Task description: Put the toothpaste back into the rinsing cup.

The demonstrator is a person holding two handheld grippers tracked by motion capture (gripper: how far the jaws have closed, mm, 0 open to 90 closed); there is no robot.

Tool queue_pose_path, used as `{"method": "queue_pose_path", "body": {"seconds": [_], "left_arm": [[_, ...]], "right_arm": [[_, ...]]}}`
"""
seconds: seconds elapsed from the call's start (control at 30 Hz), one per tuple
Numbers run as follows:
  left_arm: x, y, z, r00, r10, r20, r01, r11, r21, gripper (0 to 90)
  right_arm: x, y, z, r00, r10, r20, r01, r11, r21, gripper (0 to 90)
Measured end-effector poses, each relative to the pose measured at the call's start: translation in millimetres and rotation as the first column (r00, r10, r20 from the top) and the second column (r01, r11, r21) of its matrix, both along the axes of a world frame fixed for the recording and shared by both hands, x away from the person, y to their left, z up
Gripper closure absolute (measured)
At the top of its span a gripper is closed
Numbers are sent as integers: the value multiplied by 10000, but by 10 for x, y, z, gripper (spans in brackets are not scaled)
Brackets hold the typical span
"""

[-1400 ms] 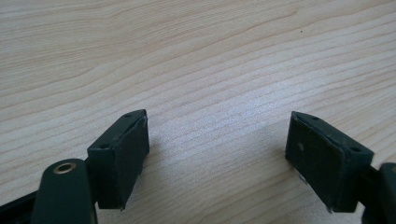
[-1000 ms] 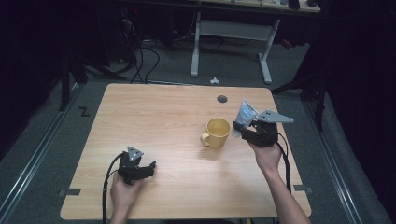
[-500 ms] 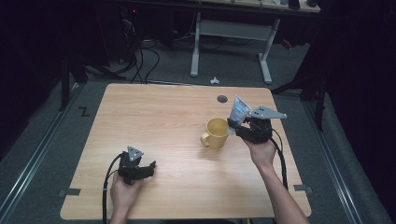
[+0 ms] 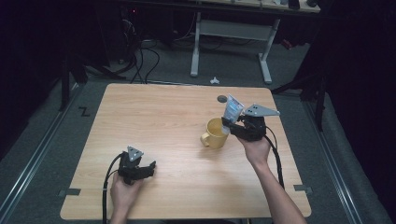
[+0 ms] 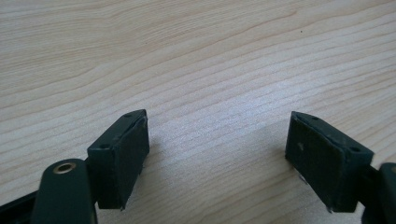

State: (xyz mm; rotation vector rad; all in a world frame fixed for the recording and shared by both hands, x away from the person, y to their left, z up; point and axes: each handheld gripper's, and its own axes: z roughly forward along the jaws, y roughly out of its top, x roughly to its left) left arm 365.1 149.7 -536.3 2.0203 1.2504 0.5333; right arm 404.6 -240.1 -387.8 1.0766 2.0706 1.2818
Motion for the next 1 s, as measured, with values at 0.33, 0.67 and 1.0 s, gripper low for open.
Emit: {"method": "queue_pose_path", "body": {"seconds": [0.33, 0.67, 1.0], "left_arm": [[0, 0, 0, 10000, -3, 2, 3, 10000, 8, 220], [0, 0, 0, 10000, -7, -2, 7, 10000, 8, 221], [-1, 1, 1, 10000, -18, -6, 18, 10000, 6, 221]], "right_arm": [[82, 105, -6, 9999, 148, 13, -148, 9998, -116, 597], [175, 207, -93, 9992, 393, -108, -396, 9989, -267, 613], [263, 270, -219, 9992, 318, -245, -329, 9985, -442, 612]]}}
